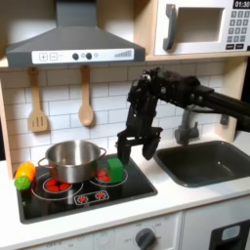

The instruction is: Reach green block

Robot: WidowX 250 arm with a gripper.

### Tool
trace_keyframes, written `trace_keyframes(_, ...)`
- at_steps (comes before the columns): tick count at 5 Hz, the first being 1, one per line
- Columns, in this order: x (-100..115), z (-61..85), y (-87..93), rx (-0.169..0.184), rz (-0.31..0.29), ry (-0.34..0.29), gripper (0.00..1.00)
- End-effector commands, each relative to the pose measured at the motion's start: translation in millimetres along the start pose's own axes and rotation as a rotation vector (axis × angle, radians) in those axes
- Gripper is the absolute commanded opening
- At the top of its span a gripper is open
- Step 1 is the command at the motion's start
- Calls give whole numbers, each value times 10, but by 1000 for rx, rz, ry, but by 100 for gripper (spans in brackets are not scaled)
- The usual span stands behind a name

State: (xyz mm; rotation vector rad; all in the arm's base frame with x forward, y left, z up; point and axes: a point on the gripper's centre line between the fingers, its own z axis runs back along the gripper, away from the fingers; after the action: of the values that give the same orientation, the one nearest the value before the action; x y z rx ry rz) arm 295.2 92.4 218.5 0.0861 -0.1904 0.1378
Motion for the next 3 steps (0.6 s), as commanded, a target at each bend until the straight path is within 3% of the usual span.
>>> trace_keyframes(1,208,-106,81,4,-5,-4,100)
trace_keyframes(3,345,-213,109,-9,-14,-4,100)
